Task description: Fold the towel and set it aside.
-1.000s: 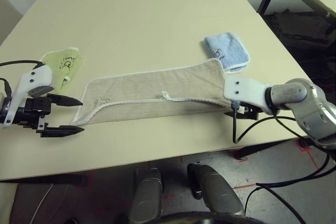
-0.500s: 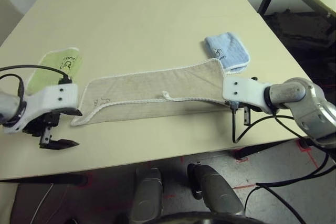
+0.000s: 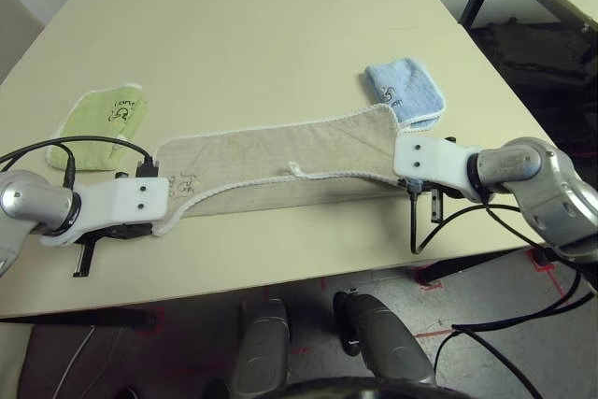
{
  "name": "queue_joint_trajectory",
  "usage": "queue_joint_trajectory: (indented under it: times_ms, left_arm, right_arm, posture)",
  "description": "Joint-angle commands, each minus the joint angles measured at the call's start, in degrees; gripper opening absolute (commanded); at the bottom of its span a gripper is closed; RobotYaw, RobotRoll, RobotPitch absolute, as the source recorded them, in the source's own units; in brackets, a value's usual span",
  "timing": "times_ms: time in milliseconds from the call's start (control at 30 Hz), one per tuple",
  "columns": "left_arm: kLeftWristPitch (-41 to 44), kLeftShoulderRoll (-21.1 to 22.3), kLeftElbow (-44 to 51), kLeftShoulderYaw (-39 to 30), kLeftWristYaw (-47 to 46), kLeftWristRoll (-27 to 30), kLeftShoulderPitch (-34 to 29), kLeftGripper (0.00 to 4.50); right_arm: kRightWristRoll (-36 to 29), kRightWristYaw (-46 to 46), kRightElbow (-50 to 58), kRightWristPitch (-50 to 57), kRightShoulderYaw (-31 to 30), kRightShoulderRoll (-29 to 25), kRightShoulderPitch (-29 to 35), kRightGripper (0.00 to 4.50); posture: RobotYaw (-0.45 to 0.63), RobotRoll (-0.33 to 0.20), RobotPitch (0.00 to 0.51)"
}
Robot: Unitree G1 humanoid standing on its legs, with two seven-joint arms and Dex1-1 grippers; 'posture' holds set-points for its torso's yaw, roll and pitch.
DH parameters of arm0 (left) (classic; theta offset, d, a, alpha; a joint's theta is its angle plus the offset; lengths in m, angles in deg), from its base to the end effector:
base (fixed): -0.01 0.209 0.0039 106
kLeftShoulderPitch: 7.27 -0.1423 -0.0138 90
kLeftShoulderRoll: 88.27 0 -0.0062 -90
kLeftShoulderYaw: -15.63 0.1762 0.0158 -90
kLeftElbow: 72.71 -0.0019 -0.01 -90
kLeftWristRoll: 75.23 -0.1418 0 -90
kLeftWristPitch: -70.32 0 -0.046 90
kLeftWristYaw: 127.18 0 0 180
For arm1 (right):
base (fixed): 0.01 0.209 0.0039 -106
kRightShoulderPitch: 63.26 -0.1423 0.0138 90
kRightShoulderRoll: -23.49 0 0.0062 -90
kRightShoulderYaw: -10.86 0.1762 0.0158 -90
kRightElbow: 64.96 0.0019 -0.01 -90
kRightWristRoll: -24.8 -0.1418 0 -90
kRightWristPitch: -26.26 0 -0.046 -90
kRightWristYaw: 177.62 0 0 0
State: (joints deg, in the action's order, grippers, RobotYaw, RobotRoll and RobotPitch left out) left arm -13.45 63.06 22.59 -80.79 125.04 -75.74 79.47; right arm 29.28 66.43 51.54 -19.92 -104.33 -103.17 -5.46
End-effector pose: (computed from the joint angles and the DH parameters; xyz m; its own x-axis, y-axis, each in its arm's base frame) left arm 0.2021 0.3201 0.2161 0.3641 -0.1809 -0.9136 0.9303 0.1168 0.3476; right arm 0.2397 -0.1725 0.2101 0.4234 0.4785 -0.7693 -0.8947 0.0874 -0.4380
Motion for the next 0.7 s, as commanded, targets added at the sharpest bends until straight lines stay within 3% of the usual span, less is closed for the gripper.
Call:
queue_joint_trajectory:
  times_ms: [33, 233, 400, 533, 700]
  left_arm:
    - [-0.15, -0.63, -3.21, -0.95, 1.55, 3.13, 3.59, 0.05]
    - [6.49, -1.37, -9.07, -1.97, 7.02, 12.34, 16.57, 0.05]
    - [6.44, 0.06, -18.86, 0.07, 12.52, 12.81, 26.38, 0.05]
    - [4.90, -0.43, -25.02, 1.45, 15.48, 11.82, 30.35, 0.05]
    - [4.51, -0.23, -28.05, 1.74, 17.97, 11.99, 30.77, 0.05]
  right_arm:
    - [-1.72, 1.59, -0.69, -0.67, 1.18, -0.25, -1.06, 0.00]
    - [-6.89, 3.26, -7.26, 1.56, 5.08, 2.04, -6.43, 0.00]
    - [-7.05, 2.85, -18.45, -2.40, 6.80, 4.04, -14.39, 0.00]
    - [-5.89, 2.70, -24.74, -6.35, 6.81, 4.85, -17.97, 0.00]
    - [-7.77, 6.54, -25.23, -5.38, 6.82, 3.63, -18.69, 0.00]
  posture:
    - [-0.08, 0.000, 0.146]
    - [-0.08, 0.000, 0.146]
    - [-0.08, 0.000, 0.146]
    - [-0.08, 0.000, 0.146]
    - [-0.08, 0.000, 0.150]
